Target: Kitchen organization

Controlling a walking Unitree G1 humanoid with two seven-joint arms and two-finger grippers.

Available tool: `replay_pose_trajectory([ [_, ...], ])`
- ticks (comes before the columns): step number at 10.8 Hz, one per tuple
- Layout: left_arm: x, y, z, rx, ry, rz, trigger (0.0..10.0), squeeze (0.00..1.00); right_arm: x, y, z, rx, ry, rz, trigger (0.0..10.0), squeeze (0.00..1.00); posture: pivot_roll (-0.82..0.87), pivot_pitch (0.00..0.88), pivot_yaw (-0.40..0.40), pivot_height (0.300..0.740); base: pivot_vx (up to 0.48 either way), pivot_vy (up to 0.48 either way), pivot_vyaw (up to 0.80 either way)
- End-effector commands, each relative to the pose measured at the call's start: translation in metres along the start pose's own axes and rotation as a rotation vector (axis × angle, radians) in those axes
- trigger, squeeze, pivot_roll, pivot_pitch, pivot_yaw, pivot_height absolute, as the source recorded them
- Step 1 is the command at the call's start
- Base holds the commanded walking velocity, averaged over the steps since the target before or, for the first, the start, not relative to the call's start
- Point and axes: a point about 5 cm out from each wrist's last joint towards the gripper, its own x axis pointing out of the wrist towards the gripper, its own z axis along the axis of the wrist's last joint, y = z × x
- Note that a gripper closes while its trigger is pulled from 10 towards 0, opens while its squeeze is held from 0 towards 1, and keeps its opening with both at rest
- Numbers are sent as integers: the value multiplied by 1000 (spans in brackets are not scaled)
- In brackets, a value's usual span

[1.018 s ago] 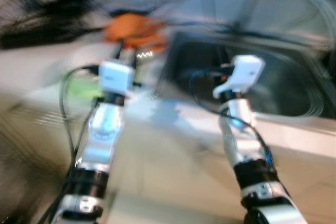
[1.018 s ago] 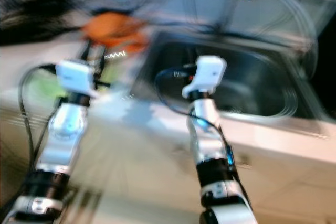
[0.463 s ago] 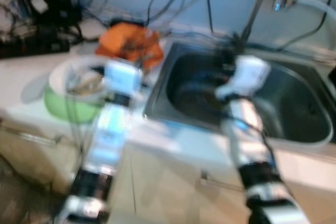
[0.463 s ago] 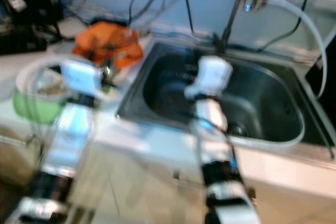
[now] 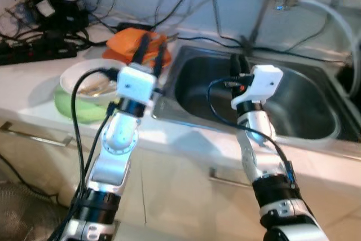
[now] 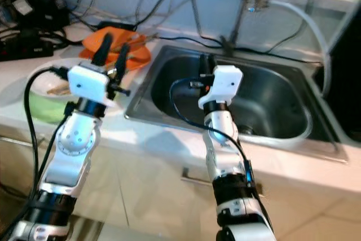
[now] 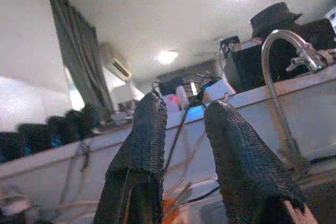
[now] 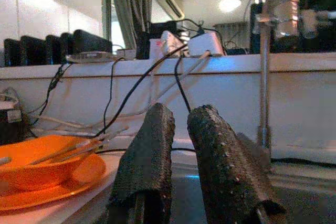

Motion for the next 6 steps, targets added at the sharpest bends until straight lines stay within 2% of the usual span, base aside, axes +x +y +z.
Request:
replay_pose_trajectory([
  [1, -8, 1, -6, 22, 52, -20, 10000, 0, -1, -2, -1, 6, 7, -9, 10000, 0, 230, 23, -58, 740, 0, 0, 0],
  [3, -16, 5, -11, 37, 94, -17, 10000, 0, -2, -1, -3, 10, 16, -5, 10000, 0, 238, 16, -61, 740, 0, 0, 0],
  [6, -17, 7, -15, 61, 136, -25, 10000, 0, -2, 1, -5, 18, 26, 6, 10000, 0, 238, 7, -59, 740, 0, 0, 0],
])
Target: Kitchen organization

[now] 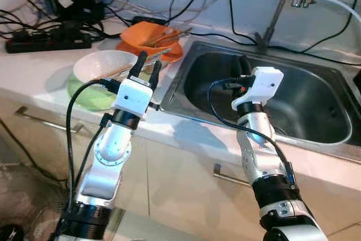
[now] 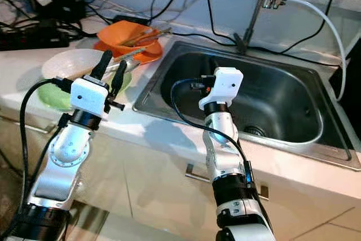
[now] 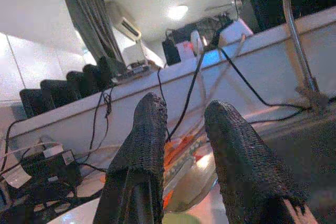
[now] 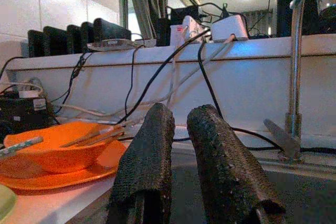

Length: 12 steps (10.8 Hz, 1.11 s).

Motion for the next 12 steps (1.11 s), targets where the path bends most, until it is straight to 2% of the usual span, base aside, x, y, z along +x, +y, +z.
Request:
replay_pose_trajectory([
  [1, 2, 3, 0, 29, 10, -12, 10000, 0, -1, -1, -3, 7, 18, -1, 10000, 0, 237, 5, -58, 740, 0, 0, 0],
  [3, 1, 15, -5, 103, 45, -7, 10000, 0, -1, -2, -5, 7, 32, -1, 10000, 0, 237, 13, -61, 740, 0, 0, 0],
  [4, -2, 14, -8, 133, 61, -26, 10000, 0, -2, -1, -7, 5, 44, 4, 10000, 0, 236, 22, -62, 740, 0, 0, 0],
  [8, -12, 9, -16, 179, 103, -62, 10000, 0, -2, -1, -9, 2, 58, 13, 10000, 0, 235, 29, -67, 740, 0, 0, 0],
  [9, -14, 5, -19, 217, 113, -99, 10000, 0, -3, 0, -12, 4, 80, 23, 10000, 0, 237, 28, -72, 740, 0, 0, 0],
  [12, -9, -4, -21, 228, 117, -107, 10000, 0, -1, -1, -12, -5, 85, 52, 10000, 0, 229, 24, -112, 740, 0, 0, 0],
])
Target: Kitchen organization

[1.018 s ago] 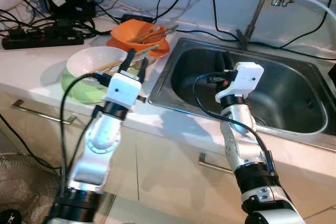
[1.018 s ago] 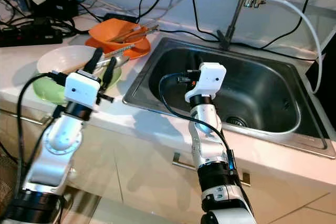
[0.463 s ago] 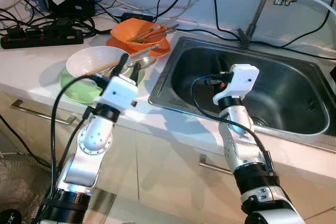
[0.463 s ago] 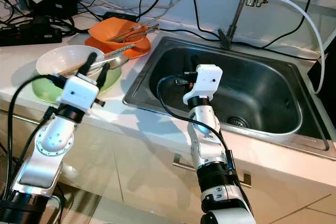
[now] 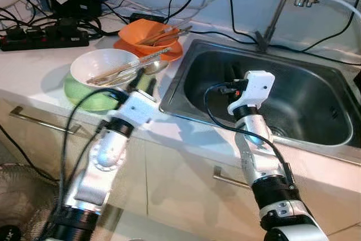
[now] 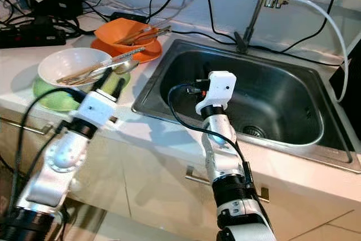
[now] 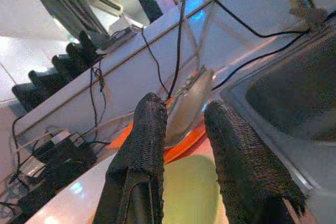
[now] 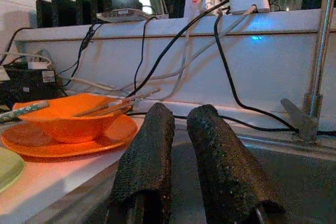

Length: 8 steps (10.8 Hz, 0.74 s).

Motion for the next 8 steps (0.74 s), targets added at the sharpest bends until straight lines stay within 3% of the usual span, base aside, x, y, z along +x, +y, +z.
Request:
replay_pose_trajectory([
  [1, 5, -4, 4, 9, -10, -9, 10000, 0, 2, -4, 1, -5, 10, 7, 10000, 0, 224, 22, -119, 740, 0, 0, 0],
  [3, 6, -11, 4, 9, -9, -29, 10000, 0, 1, -5, 0, -9, 15, 4, 10000, 0, 220, 19, -113, 740, 0, 0, 0],
  [7, 19, -2, 0, 35, -14, -41, 10000, 0, 0, -10, 1, -7, 9, -42, 10000, 0, 194, 0, -80, 740, 0, 0, 0],
  [8, 23, -6, -1, 27, -22, -62, 10000, 0, 0, -15, 3, -19, -1, -70, 10000, 0, 169, 0, -62, 740, 0, 0, 0],
])
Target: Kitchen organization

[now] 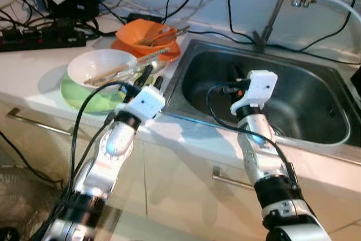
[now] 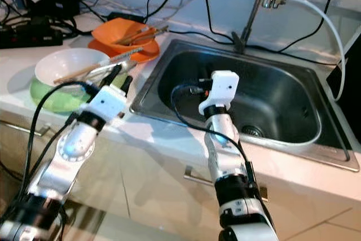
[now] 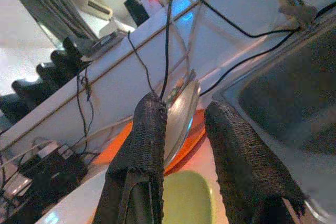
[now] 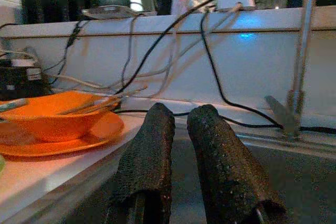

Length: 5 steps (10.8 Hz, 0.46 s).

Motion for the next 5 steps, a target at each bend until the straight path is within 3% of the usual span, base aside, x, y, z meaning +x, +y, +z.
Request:
replay_pose_trajectory([
  [1, 5, -7, 5, -10, -27, -40, 10000, 0, -1, -12, 4, -16, -14, -42, 10000, 0, 124, 0, -32, 740, 0, 0, 0],
  [5, 29, -15, 10, -27, -73, -86, 10000, 0, -8, -28, 13, -60, -45, -118, 10000, 0, 27, 0, 27, 740, 0, 0, 0],
])
